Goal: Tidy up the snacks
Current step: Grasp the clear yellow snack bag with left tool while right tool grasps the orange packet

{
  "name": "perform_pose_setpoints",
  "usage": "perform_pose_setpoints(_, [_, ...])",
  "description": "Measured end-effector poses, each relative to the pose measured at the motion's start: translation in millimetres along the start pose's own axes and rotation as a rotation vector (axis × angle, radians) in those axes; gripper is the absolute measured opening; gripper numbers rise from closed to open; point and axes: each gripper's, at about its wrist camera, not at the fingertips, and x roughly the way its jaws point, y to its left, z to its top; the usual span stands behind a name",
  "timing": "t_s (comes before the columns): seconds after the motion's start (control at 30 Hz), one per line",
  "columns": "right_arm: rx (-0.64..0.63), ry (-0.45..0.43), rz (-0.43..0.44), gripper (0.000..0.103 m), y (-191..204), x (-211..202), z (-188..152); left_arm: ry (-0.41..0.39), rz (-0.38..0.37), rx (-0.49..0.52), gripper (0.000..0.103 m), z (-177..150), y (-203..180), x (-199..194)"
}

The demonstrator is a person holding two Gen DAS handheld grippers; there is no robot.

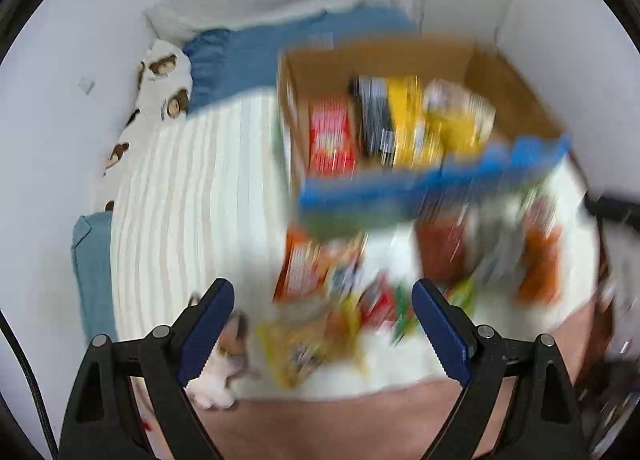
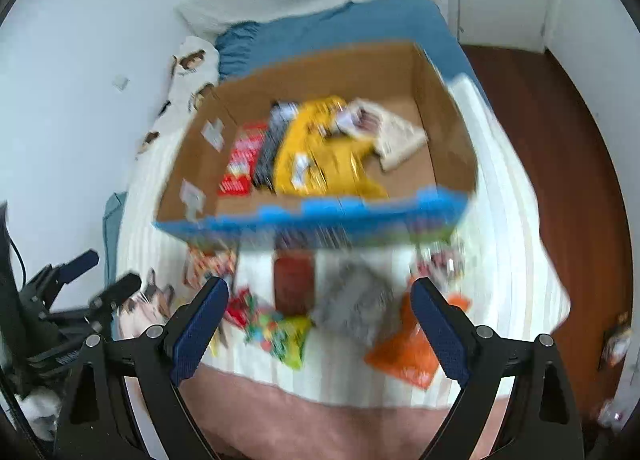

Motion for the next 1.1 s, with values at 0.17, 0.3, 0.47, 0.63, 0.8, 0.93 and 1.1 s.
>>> perform_pose_setpoints(0.17, [0.135, 0.093, 0.007, 0.095, -44, 39, -32, 0.160, 0.008, 0.080, 0.091, -51, 3, 65])
perform_pose_setpoints(0.3, [0.251, 0.116, -0.019, 0.095, -78, 63, -47, 0.205, 0.066, 0.165, 0.091, -61, -8, 96])
perform_pose_setpoints(0.47, [0.374, 0.139, -0.042, 0.095, -109, 92, -54, 0.213, 0.086, 0.251, 0.091, -55, -26, 115])
perform_pose_setpoints(0.63, [0.360, 0.153, -0.085, 0.077, -110, 113, -60, 0.163, 0.090, 0.216, 0.091, -36, -29, 122])
perform_pose_setpoints(0.8, [0.251, 0.140, -0.130, 0.066, -96, 114, -70, 0.153, 0.036, 0.111, 0.057, -30, -13, 127])
perform_pose_setpoints(0.93, [0.167, 0.167, -0.144, 0.064, -84, 115, -89, 0.223, 0.009, -0.019, 0.042, -37, 1, 137])
perform_pose_setpoints(1.1, [0.079, 0.223, -0.140, 0.063, -69, 116, -121, 0.341, -0.116, -0.252, 0.042, -68, 20, 140])
